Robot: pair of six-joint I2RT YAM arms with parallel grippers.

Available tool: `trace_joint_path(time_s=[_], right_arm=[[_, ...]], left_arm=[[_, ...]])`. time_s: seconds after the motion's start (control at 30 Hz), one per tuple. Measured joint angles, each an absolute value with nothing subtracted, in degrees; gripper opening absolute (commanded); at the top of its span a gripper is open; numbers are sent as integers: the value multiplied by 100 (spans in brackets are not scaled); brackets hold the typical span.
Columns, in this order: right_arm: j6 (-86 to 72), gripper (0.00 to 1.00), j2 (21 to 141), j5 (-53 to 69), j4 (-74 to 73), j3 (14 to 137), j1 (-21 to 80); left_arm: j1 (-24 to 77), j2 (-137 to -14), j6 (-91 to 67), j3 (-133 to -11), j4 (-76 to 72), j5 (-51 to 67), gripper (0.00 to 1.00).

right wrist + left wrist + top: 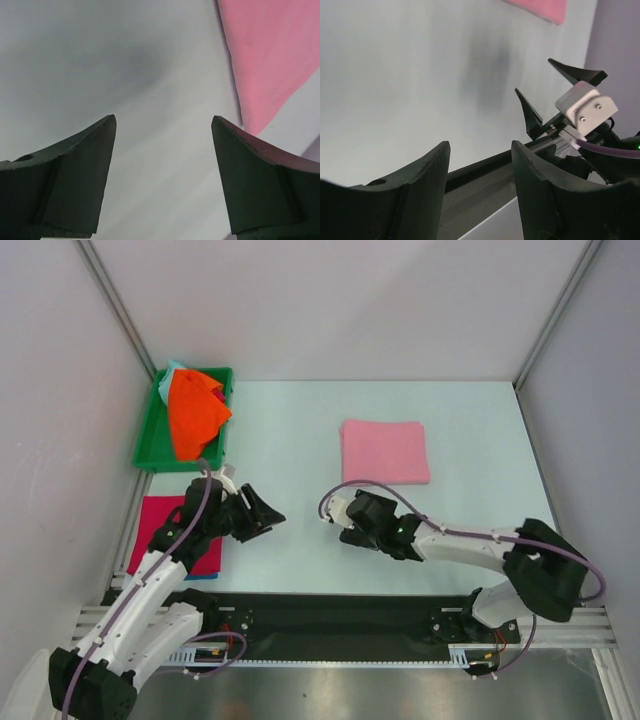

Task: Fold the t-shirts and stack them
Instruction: Neatly place the folded tshirt to the corner

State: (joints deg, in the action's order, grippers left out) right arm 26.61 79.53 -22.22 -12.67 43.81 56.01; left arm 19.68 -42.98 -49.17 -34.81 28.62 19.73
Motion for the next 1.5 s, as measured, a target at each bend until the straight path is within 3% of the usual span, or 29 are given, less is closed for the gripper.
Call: trace_joint_path(time_s=[0.37, 0.53, 0.8, 0.9, 0.93, 1.07, 1.3, 1.5], right_arm=[[5290, 71, 9819, -2589, 1107, 4394, 5229], [5872, 56, 10427, -2412, 1520, 4853, 4884], [6211, 43, 11004, -1973, 1629, 5463, 4486], [6237, 29, 11093, -1839, 1605, 5561, 4423], [6263, 21, 11128, -1800, 1588, 5586, 4412], [6254, 1, 11155, -1662, 1365, 5662, 4399], [5994, 0, 10853, -1435, 768, 5756, 4324], [5863, 0, 10193, -1070, 366, 5752, 4056]], left_arm=[[1498, -4910, -5166, -3481, 3369, 1802, 60], [1256, -5148, -5256, -3483, 3295, 2027, 61], [950, -5555, -5260, -3625, 3242, 2296, 70], [819, -5704, -5262, -3769, 3232, 2370, 71], [777, -5771, -5260, -3828, 3212, 2405, 72], [698, -6125, -5299, -3975, 3070, 2580, 85], [694, -6858, -5664, -3962, 2200, 3151, 99], [766, -7813, -6399, -3972, 698, 3625, 100]])
